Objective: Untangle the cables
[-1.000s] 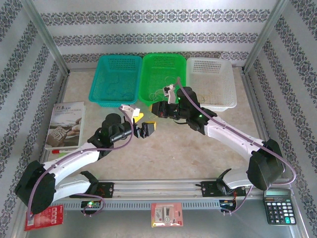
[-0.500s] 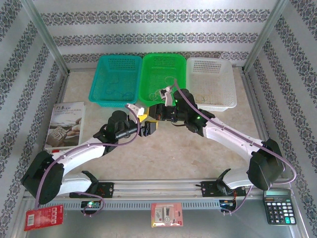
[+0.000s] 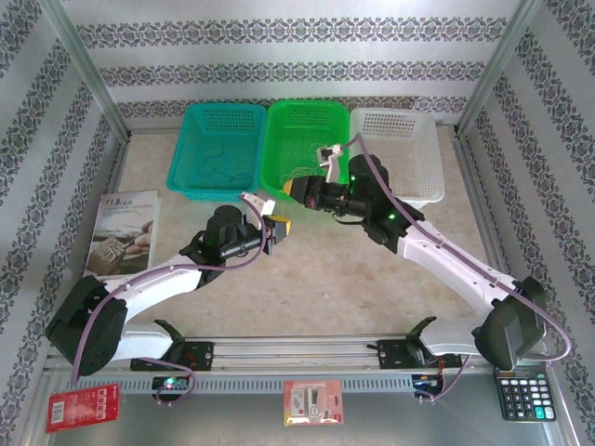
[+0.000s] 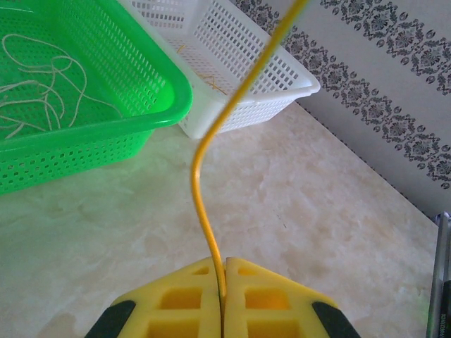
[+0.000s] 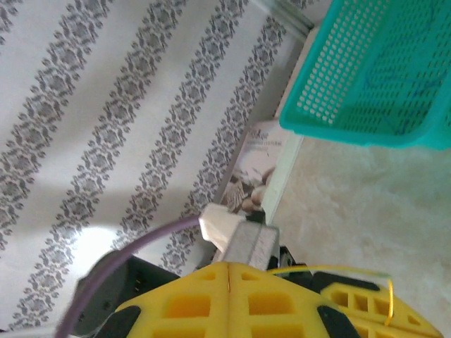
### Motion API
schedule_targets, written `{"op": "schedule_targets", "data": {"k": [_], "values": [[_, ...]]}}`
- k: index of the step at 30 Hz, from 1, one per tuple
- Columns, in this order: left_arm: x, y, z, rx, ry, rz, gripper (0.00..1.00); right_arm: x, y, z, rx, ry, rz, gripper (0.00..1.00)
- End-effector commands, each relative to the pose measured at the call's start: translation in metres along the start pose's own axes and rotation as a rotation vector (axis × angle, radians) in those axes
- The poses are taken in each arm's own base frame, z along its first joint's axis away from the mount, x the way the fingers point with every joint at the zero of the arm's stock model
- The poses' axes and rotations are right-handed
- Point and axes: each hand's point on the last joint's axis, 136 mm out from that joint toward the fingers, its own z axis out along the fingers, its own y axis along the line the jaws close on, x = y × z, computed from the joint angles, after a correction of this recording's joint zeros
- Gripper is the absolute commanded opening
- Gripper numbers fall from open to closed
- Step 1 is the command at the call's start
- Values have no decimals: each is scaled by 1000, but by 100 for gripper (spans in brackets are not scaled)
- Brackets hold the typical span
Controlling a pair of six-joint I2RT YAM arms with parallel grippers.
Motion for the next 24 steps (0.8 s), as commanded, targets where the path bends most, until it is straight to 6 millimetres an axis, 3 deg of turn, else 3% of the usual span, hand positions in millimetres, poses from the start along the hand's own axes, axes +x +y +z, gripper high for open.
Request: {"op": "schedule_targets", "data": {"k": [1, 8, 17, 21, 24], "values": [[-14, -12, 1, 46, -47, 4, 0, -26, 31, -17, -77, -70, -21, 0], [-9, -12, -1, 52, -46, -19, 0, -55, 30, -34, -76, -150, -13, 0], [-20, -20, -8, 73, -69, -28, 0, -86, 10, -56, -32, -233, 9, 0], [-23, -20, -11, 65, -79, -29, 16, -103, -9, -69, 6, -278, 28, 0], [-25, -21, -14, 61, -84, -29, 19, -123, -28, -86, 49, -334, 45, 0]]}}
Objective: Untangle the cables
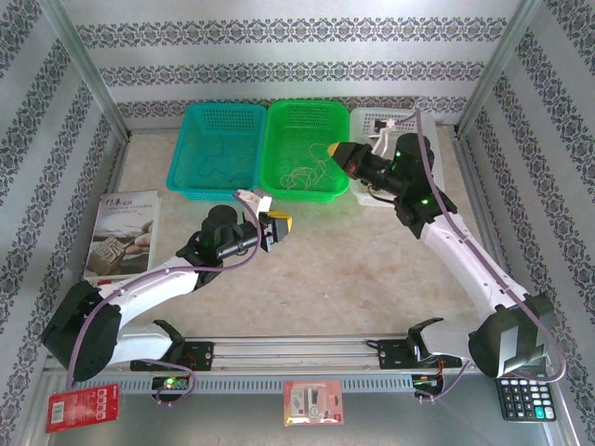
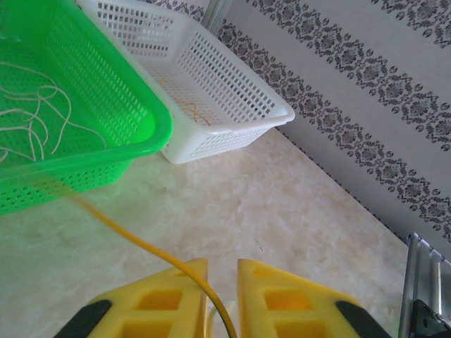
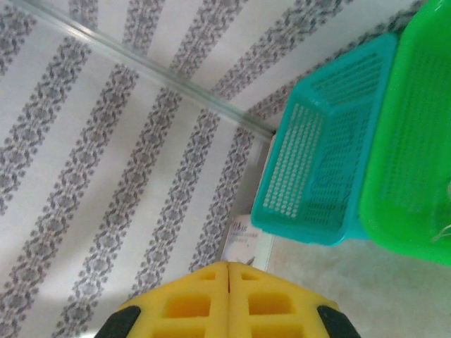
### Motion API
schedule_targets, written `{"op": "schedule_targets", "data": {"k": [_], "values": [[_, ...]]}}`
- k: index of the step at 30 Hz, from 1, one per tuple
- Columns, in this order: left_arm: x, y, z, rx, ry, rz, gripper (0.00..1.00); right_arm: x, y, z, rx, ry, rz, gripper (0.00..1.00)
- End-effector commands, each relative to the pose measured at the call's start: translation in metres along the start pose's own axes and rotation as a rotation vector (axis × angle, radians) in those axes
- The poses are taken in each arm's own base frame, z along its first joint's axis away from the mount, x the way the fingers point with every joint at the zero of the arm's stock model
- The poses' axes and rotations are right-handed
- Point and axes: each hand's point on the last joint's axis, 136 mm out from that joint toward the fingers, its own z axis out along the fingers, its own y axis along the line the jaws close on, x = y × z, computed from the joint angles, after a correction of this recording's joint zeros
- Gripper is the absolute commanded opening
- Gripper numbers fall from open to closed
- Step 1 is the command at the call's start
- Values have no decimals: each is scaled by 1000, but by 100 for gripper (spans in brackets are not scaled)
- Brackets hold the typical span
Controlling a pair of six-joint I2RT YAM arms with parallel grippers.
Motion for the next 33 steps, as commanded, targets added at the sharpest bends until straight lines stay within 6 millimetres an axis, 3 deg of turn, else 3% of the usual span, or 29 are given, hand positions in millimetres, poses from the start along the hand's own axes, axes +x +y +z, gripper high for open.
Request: {"op": "schedule_targets", "data": {"k": [1, 4, 7, 16, 22, 27, 33], "values": [[-4, -7, -6, 11, -13, -3, 18, -33, 5, -16, -14, -78, -14, 0], [-8, -9, -9, 12, -31, -6, 10, -45, -8, -22, 11, -96, -9, 0], [-14, -12, -11, 19, -49, -9, 0, -36, -17, -22, 31, -74, -21, 0], [-30, -21, -15, 47, -96, -22, 0, 35, -38, -13, 38, 84, -74, 0], [-39, -23, -15, 52, -125, -45, 0, 100, -39, -10, -17, 236, -154, 43], [-47, -16, -14, 10, -155, -103, 0, 143, -40, -16, -35, 315, -231, 57], [-50, -11, -9, -6, -159, -199, 0, 161, -43, -18, 3, 309, -331, 63]]}}
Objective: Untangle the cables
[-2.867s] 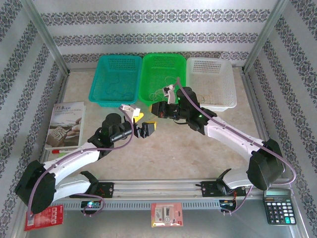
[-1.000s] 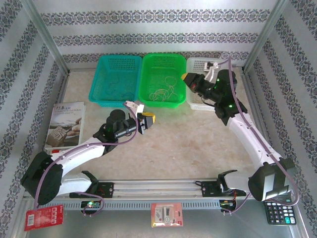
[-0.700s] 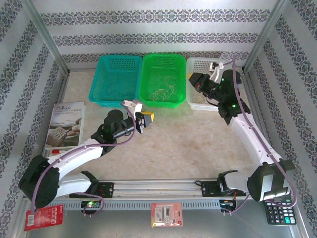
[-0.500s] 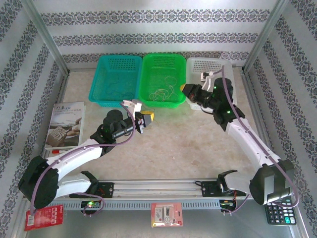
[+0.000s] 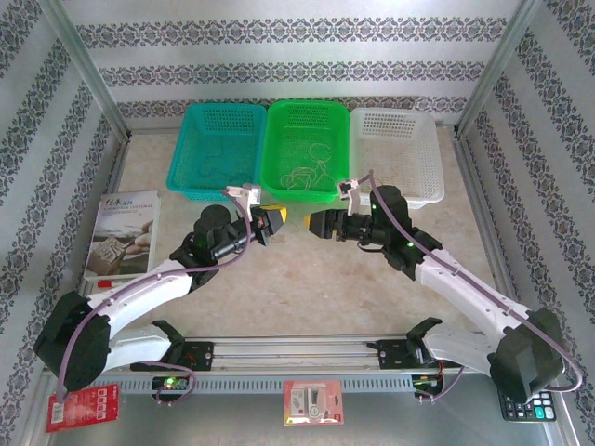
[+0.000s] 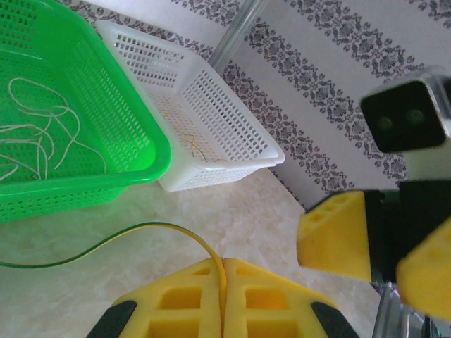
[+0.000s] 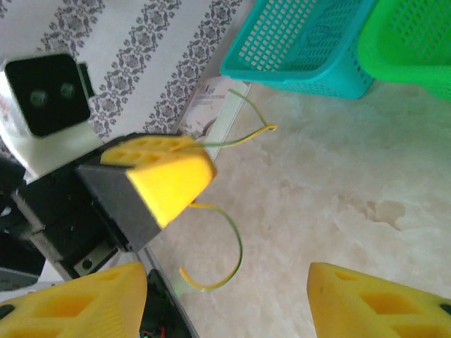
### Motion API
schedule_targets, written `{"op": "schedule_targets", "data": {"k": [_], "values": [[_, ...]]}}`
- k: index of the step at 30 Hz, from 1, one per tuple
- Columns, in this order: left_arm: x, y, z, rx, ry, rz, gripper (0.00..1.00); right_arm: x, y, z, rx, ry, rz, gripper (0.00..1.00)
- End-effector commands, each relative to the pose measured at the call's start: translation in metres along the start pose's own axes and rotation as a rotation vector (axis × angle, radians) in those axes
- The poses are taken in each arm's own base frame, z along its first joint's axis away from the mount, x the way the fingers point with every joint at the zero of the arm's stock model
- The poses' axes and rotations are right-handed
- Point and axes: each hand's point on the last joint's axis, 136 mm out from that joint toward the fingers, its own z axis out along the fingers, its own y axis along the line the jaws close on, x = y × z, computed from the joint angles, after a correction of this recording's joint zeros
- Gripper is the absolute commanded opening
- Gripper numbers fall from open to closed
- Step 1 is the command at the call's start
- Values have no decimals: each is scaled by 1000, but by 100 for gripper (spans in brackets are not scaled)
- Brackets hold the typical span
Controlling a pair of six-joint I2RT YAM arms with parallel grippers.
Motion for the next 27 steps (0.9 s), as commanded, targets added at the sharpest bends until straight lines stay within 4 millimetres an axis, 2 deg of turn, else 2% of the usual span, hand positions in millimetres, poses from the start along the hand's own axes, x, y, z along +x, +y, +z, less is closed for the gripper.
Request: {"op": "schedule_targets", "data": {"k": [1, 10, 22, 25, 27], "values": [[-22, -12, 5, 24, -64, -76, 0, 1, -1, 0, 48, -38, -104, 63], [-17, 2, 16, -34, -39, -276, 0, -7, 10, 10, 79, -64, -188, 63], [-22, -10, 21, 14, -20, -338, 0, -29, 11, 21, 115, -103, -212, 60], [-22, -11, 21, 17, -16, -340, 0, -32, 11, 23, 119, -108, -212, 56], [-21, -10, 21, 16, -16, -342, 0, -34, 11, 24, 120, -109, -209, 45]]}}
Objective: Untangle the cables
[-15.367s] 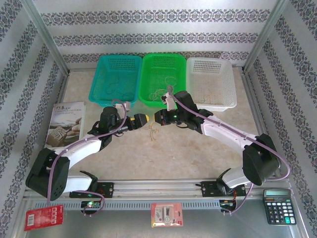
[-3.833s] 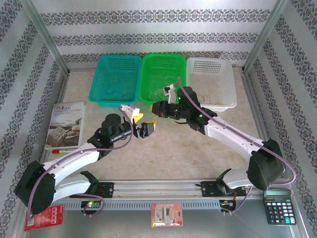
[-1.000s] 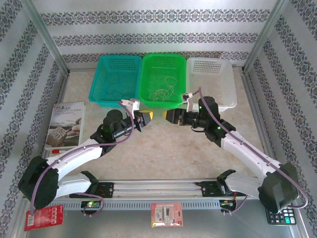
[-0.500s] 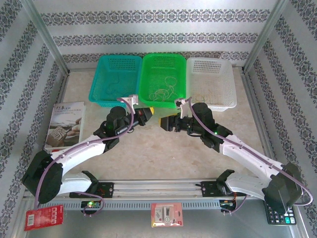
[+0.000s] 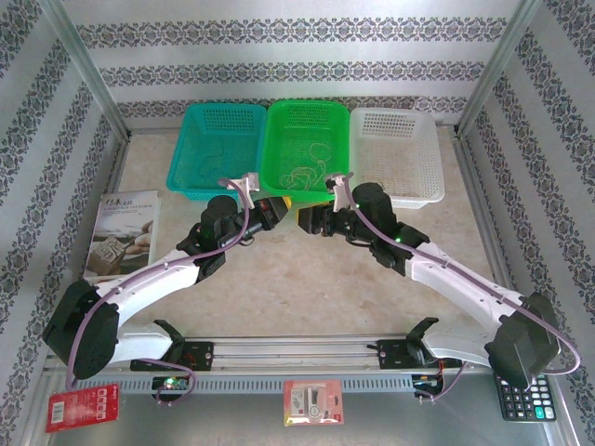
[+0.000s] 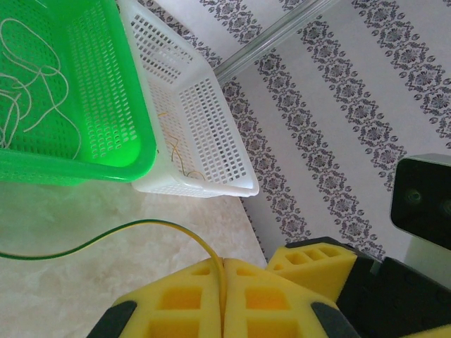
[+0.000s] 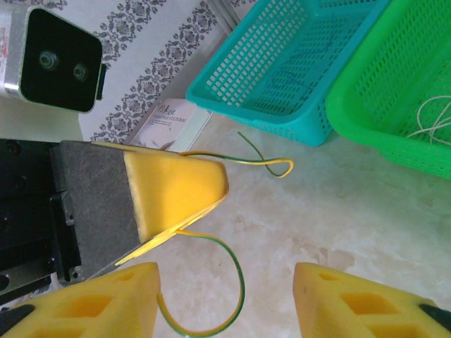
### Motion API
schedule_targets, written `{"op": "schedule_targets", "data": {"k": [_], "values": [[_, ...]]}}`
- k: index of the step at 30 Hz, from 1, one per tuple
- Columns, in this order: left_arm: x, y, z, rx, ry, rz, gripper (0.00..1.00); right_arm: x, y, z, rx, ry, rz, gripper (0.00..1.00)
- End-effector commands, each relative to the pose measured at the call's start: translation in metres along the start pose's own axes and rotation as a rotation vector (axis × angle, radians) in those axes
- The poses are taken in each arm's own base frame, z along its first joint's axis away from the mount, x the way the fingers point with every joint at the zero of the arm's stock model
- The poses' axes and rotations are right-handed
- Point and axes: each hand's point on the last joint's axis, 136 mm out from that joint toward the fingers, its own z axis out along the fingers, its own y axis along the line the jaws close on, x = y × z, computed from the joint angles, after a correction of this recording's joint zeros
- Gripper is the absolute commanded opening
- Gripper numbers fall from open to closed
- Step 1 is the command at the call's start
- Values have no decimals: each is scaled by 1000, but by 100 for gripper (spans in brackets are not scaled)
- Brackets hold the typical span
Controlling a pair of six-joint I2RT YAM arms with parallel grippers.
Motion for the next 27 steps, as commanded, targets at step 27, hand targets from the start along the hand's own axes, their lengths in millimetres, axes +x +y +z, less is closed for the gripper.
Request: {"op": "schedule_targets", "data": {"k": [27], "values": [[-2, -5, 2, 33, -28, -18, 1, -64, 12, -49, -19, -259, 74, 0]]}}
